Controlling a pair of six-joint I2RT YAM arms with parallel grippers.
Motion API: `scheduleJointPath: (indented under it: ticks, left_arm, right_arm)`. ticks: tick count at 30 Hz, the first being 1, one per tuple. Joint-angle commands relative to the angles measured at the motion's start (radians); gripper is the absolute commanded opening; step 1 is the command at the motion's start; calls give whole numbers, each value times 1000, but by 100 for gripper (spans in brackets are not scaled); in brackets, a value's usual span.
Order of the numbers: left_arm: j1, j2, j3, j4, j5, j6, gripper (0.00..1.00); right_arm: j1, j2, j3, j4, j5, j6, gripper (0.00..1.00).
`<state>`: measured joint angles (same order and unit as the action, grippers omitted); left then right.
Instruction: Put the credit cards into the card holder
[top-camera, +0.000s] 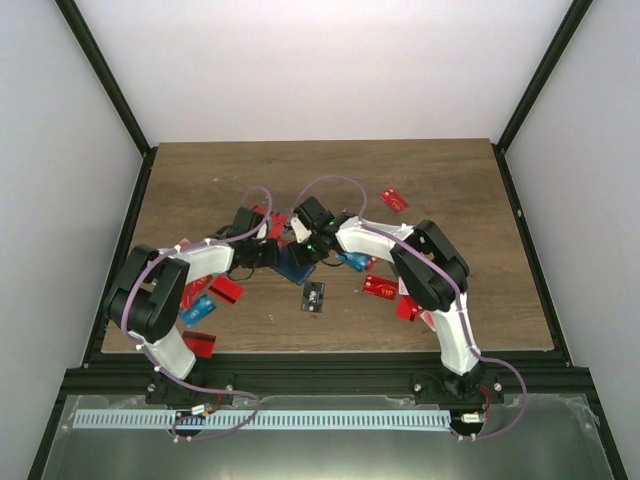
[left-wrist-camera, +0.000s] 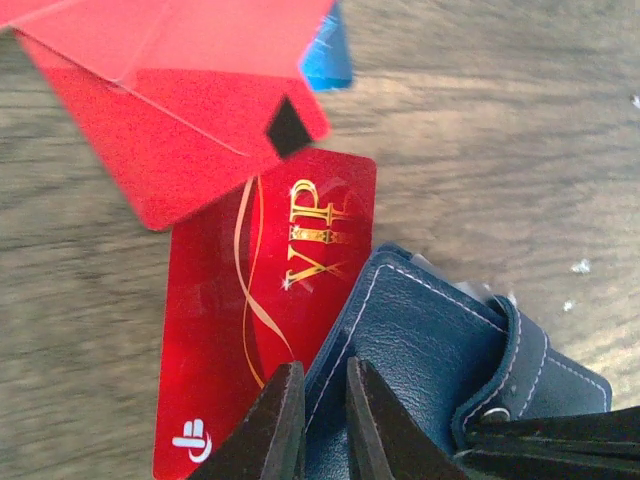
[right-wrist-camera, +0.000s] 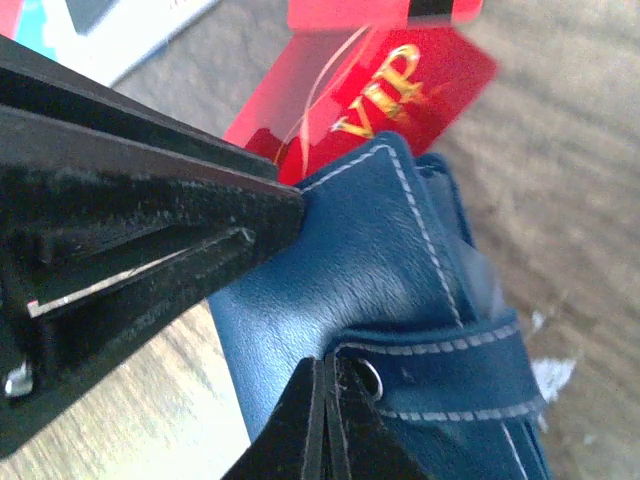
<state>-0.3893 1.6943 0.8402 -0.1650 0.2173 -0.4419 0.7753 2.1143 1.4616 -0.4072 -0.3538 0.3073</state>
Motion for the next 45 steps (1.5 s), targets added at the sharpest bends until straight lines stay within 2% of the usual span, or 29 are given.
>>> scheduleJointPath:
  ticks: [1, 4, 6, 9, 12, 14, 15, 16, 18, 21, 23, 25, 27, 31, 37, 41, 45]
  left_arm:
    - [-140, 17, -81, -54, 271, -18, 13]
    - [-140, 3, -96, -45, 256, -21, 13]
    - [-138, -2, -91, -58, 217, -19, 14]
    - [-137, -31, -70, -94, 140, -22, 17]
    - [-137, -62, -23, -139, 74, -15, 23]
    - [-137, -86, 18, -172, 28, -6, 27]
    - [-137, -99, 36, -189, 4, 0, 29]
    - [-136, -114, 56, -206, -20, 6, 33]
    - [-135, -157, 89, -234, -69, 13, 42]
    - [-133, -232, 117, -257, -172, 18, 65]
    - [-128, -289, 124, -265, -234, 18, 83]
    - [-123, -359, 118, -264, -307, 10, 93]
    - [-119, -431, 108, -255, -380, 6, 97]
    - [-113, -584, 55, -211, -529, 12, 99]
    - [-111, -818, -89, -107, -601, 48, 100]
    - [-110, -948, -147, -97, -601, 71, 100]
    - [-111, -1001, -158, -125, -612, 71, 100]
  right_arm:
    - [32, 152, -91, -252, 70, -17, 1]
    - [32, 189, -43, -296, 73, -31, 1]
    - [32, 159, -45, -292, 72, -25, 1]
    - [25, 66, -74, -258, 64, -8, 16]
    - [15, -34, -83, -237, 53, 2, 31]
    - [3, -107, -96, -206, 39, 16, 45]
    - [-6, -144, -106, -183, 28, 24, 48]
    - [-15, -185, -118, -156, 16, 34, 52]
    - [-36, -286, -155, -98, 14, 60, 67]
    - [-64, -426, -223, -17, 60, 69, 90]
    - [-84, -513, -260, 13, 79, 64, 97]
    - [-106, -612, -308, 46, 109, 58, 100]
    - [-109, -722, -356, 75, 172, 60, 100]
    - [-110, -946, -490, 160, 297, 57, 100]
    - [-110, -1274, -697, 239, 464, 35, 100]
    - [-110, -1372, -734, 204, 533, 39, 100]
    - [-110, -1411, -739, 182, 546, 36, 100]
